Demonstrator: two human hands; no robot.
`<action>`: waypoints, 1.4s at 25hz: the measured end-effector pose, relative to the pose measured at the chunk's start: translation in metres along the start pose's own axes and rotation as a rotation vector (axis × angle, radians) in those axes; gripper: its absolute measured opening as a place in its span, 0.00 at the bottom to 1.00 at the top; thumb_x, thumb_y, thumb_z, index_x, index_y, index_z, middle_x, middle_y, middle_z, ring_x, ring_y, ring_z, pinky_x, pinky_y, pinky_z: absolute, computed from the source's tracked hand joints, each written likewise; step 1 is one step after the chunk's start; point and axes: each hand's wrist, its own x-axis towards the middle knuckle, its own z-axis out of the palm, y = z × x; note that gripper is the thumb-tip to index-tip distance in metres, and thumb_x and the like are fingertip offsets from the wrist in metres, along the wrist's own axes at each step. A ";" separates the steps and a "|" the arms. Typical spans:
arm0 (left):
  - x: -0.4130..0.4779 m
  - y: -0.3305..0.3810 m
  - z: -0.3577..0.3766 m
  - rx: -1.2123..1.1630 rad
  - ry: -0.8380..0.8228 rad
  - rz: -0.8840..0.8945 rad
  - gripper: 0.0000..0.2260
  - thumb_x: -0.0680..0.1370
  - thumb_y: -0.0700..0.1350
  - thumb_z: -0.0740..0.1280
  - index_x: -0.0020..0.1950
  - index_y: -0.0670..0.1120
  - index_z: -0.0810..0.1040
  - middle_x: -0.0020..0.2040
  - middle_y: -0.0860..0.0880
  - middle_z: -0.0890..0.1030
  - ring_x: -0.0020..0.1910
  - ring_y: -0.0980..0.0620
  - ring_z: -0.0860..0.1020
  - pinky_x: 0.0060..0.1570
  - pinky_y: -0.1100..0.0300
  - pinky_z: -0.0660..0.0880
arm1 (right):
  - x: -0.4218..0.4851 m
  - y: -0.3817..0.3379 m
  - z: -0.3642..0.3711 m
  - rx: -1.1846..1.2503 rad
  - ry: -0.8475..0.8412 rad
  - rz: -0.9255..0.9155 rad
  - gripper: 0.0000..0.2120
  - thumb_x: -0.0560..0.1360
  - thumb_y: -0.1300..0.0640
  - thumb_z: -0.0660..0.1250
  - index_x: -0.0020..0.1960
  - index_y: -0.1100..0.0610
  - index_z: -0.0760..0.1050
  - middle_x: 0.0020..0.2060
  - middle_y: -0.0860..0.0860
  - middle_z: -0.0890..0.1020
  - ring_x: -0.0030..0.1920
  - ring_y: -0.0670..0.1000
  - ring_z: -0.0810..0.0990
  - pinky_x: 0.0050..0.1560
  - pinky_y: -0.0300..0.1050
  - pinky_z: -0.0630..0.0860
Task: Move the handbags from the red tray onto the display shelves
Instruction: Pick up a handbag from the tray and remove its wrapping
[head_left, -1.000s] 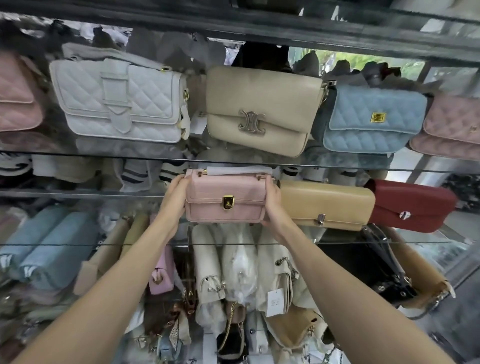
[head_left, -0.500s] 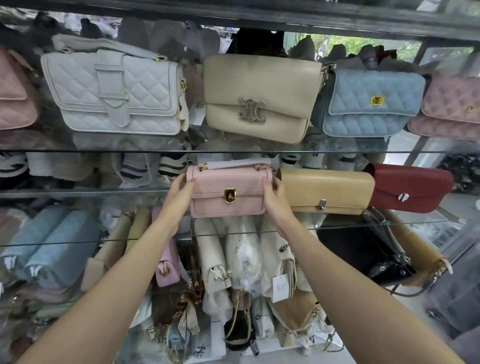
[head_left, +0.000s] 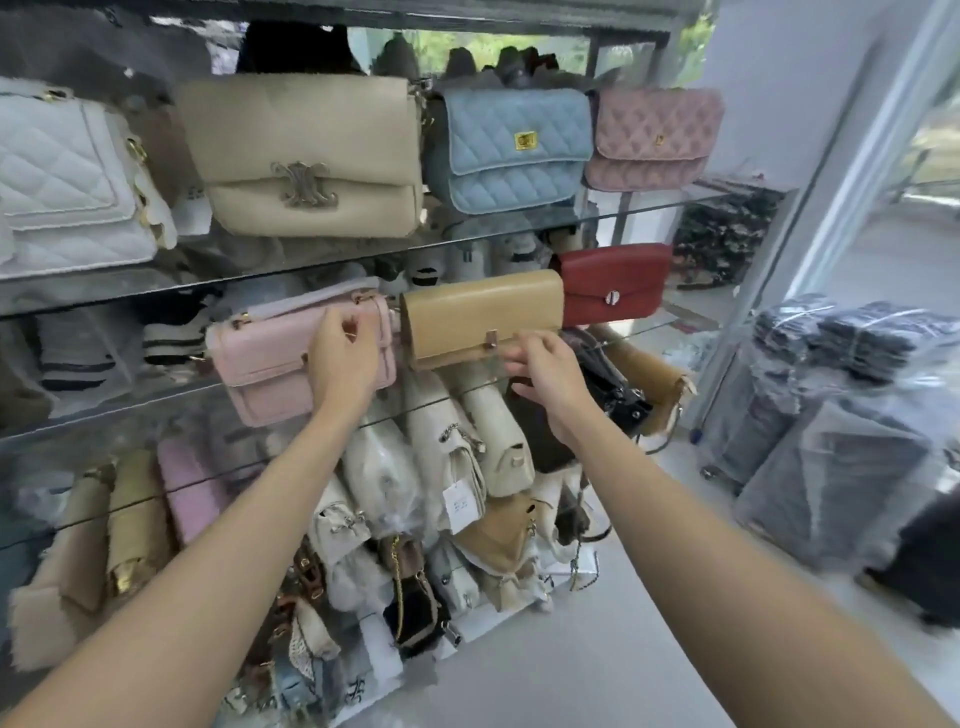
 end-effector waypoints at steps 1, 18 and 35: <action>-0.012 0.010 0.024 -0.035 -0.119 0.014 0.13 0.80 0.60 0.60 0.45 0.51 0.73 0.52 0.41 0.80 0.56 0.38 0.78 0.53 0.48 0.74 | -0.008 -0.001 -0.026 -0.007 0.042 -0.012 0.13 0.85 0.52 0.58 0.65 0.55 0.75 0.54 0.51 0.84 0.50 0.48 0.81 0.51 0.44 0.78; -0.504 0.097 0.322 -0.017 -1.683 0.095 0.12 0.83 0.51 0.64 0.44 0.44 0.75 0.38 0.49 0.76 0.39 0.51 0.76 0.43 0.56 0.72 | -0.385 0.242 -0.385 0.090 1.233 0.547 0.08 0.75 0.46 0.60 0.50 0.43 0.77 0.51 0.50 0.83 0.55 0.57 0.81 0.59 0.55 0.79; -0.755 -0.051 0.428 0.551 -2.177 -0.085 0.10 0.81 0.50 0.68 0.47 0.45 0.77 0.42 0.47 0.77 0.40 0.50 0.75 0.37 0.58 0.75 | -0.448 0.414 -0.416 0.495 1.499 0.861 0.23 0.81 0.67 0.60 0.75 0.59 0.69 0.73 0.55 0.74 0.74 0.52 0.71 0.70 0.40 0.65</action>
